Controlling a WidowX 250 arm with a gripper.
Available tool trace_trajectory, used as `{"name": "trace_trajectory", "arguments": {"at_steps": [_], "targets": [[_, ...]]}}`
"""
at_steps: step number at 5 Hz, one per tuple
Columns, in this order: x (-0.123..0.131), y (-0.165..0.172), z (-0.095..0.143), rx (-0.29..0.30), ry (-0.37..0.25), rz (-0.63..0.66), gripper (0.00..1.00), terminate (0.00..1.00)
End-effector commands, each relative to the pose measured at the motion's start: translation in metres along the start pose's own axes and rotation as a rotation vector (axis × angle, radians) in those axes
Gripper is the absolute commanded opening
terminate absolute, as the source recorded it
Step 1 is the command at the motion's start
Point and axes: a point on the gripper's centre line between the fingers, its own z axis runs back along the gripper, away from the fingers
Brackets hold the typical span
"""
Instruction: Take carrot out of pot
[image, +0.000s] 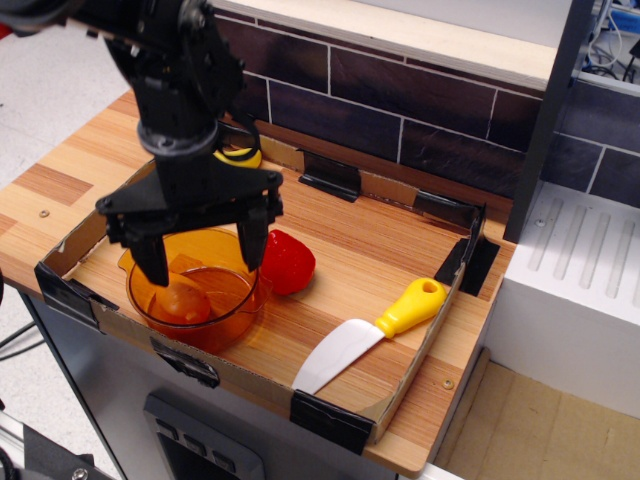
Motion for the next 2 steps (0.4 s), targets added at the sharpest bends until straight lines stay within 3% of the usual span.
{"name": "trace_trajectory", "arguments": {"at_steps": [1,2], "targets": [[-0.0001,0.0016,-0.0057,0.016,-0.042,0.036,1.00,0.00],[0.0025,0.0033,-0.0106,0.028,-0.045,0.045,1.00,0.00]]}}
